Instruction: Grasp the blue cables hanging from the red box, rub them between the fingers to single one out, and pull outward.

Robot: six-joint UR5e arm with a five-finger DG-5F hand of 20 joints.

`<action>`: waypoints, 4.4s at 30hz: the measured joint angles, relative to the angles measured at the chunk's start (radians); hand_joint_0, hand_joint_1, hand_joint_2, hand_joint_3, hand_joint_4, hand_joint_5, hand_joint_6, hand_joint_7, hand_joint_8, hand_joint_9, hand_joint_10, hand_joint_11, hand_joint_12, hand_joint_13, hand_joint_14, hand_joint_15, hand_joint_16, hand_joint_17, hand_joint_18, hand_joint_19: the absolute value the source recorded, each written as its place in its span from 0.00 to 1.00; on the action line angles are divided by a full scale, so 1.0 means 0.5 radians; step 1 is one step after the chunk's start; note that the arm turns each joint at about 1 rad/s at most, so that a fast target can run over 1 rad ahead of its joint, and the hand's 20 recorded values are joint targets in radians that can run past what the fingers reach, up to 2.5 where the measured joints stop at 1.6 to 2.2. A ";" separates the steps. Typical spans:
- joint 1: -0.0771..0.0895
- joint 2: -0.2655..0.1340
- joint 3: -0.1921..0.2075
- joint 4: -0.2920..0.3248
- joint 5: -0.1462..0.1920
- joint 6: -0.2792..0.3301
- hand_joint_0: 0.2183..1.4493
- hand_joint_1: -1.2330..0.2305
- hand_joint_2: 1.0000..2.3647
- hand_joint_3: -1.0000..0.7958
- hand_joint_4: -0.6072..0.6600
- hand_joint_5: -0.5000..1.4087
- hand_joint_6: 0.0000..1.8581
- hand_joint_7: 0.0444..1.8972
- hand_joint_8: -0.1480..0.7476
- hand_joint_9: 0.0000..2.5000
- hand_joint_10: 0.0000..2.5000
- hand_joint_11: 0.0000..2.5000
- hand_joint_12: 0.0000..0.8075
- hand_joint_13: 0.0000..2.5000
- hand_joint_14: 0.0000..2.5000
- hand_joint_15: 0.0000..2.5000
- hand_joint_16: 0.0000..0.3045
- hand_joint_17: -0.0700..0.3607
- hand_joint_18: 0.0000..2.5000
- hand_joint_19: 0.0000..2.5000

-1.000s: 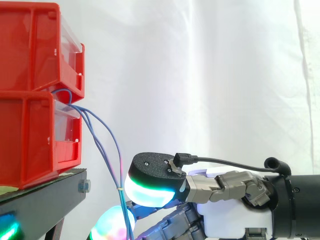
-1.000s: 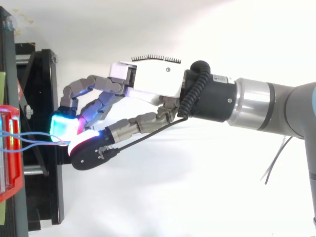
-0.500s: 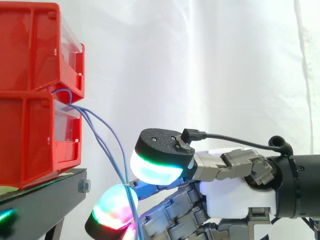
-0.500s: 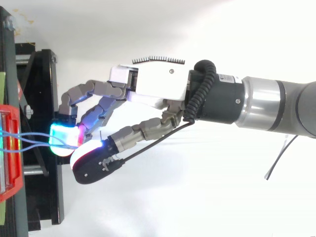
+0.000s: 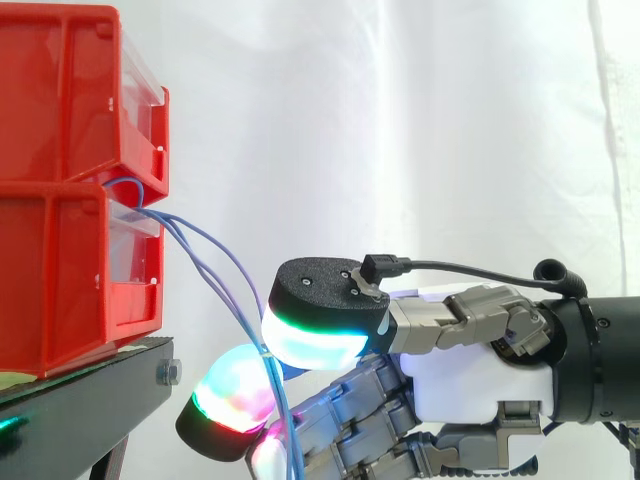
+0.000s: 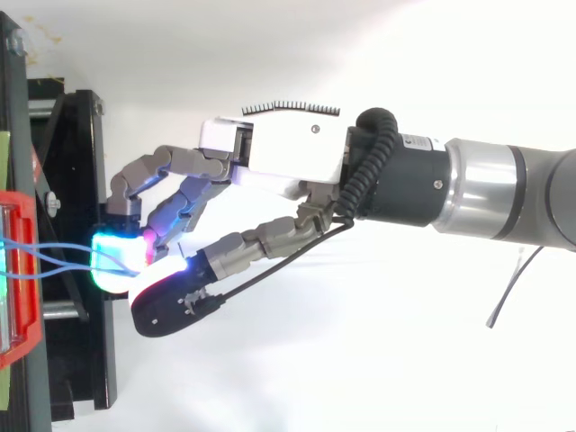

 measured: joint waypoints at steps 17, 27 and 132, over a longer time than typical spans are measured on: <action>0.015 0.002 0.000 0.000 0.005 0.003 0.31 0.28 0.01 0.34 0.64 0.16 0.48 0.46 0.50 0.34 0.01 0.24 0.47 0.33 0.01 0.22 0.15 0.40 0.29 0.26; 0.017 0.007 -0.020 -0.002 -0.023 0.008 0.32 0.28 0.01 0.42 0.58 0.16 0.49 0.50 0.50 0.35 0.01 0.25 0.46 0.34 0.01 0.23 0.15 0.39 0.30 0.27; 0.057 0.177 -0.021 -0.313 -0.008 0.064 0.28 0.36 0.01 0.45 0.60 0.18 0.46 0.56 0.55 0.43 0.01 0.27 0.52 0.38 0.01 0.25 0.17 0.44 0.34 0.28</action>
